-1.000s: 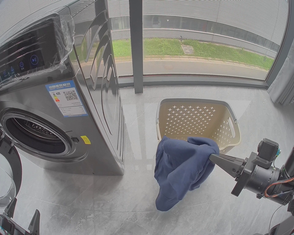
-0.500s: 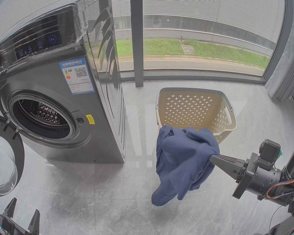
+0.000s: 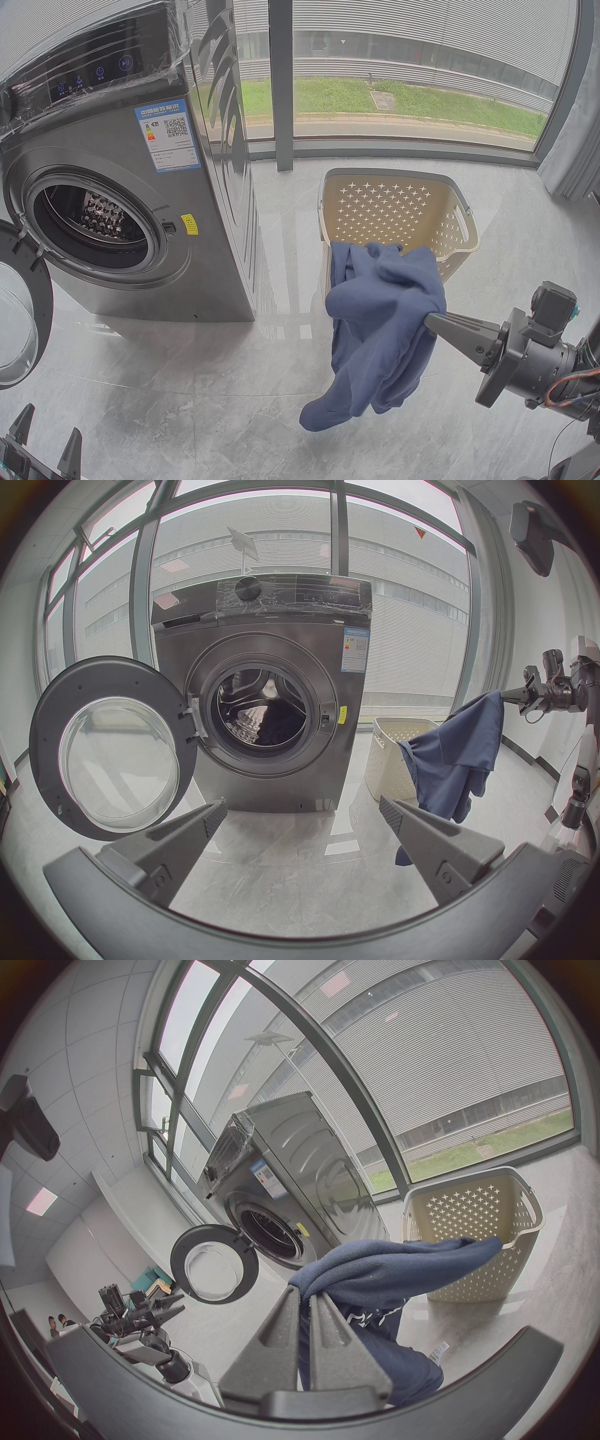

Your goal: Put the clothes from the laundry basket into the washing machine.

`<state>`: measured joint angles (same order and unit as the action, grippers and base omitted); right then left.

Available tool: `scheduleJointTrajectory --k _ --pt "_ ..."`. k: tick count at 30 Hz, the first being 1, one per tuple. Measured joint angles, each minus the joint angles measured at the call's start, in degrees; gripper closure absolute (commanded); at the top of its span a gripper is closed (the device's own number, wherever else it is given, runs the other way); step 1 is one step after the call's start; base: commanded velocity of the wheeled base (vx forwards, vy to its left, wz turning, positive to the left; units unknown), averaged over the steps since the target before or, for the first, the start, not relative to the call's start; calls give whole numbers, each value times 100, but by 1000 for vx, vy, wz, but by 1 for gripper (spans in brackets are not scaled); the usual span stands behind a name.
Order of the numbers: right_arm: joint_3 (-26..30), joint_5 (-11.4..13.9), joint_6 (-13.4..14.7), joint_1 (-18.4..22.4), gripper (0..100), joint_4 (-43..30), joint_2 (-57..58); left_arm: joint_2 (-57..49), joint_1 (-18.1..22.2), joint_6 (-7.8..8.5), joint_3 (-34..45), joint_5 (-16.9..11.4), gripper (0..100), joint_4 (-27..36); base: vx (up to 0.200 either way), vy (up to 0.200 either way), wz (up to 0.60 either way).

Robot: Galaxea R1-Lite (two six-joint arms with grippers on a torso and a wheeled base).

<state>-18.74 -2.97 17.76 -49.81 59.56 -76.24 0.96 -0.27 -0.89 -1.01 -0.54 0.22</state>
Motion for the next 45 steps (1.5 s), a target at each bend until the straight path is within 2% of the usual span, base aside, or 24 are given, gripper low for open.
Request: scheduleJointTrajectory --k 15,21,39,45 --pt "16 0 -15 -60 100 207 -129 0 0 2 0 0 0 -4 0 200 0" --pt "20 0 -11 -63 100 207 -184 0 0 2 0 0 0 -4 0 0 0" --pt "11 -2 -9 -63 100 212 -267 5 2 2 0 0 0 -1 -200 0 0" --pt "11 -2 -11 -60 100 207 -271 5 5 10 0 0 0 -4 0 0 0"
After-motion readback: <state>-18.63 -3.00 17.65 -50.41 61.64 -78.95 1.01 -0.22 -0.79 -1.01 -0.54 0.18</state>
